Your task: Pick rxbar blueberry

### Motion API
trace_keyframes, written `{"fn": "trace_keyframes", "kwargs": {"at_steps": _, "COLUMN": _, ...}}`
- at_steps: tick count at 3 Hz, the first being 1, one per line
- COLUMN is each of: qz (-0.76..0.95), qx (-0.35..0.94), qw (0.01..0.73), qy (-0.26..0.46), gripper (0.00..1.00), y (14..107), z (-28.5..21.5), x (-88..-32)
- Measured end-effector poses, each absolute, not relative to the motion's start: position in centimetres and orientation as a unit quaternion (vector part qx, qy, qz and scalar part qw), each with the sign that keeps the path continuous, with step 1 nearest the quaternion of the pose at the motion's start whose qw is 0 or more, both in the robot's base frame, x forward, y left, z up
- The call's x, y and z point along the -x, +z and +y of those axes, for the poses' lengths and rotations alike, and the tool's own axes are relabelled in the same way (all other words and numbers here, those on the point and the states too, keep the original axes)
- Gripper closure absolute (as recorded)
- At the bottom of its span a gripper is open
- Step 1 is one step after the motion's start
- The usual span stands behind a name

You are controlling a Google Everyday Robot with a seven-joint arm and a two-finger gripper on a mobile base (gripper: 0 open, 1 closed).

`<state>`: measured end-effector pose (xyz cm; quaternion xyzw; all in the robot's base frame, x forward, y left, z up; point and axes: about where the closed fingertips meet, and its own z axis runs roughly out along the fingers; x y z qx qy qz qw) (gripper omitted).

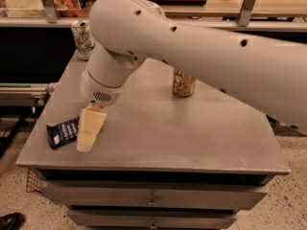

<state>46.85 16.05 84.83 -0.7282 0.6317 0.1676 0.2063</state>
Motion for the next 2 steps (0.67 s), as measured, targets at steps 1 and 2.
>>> {"fn": "trace_keyframes", "kwargs": {"at_steps": 1, "qz": 0.639, "qx": 0.719, "qw": 0.213, "qy": 0.170, "gripper": 0.00, "y": 83.71, "z": 16.54, "x": -47.00}}
{"fn": "trace_keyframes", "kwargs": {"at_steps": 2, "qz": 0.643, "qx": 0.713, "qw": 0.221, "qy": 0.171, "gripper": 0.20, "y": 83.29, "z": 16.81, "x": -47.00}}
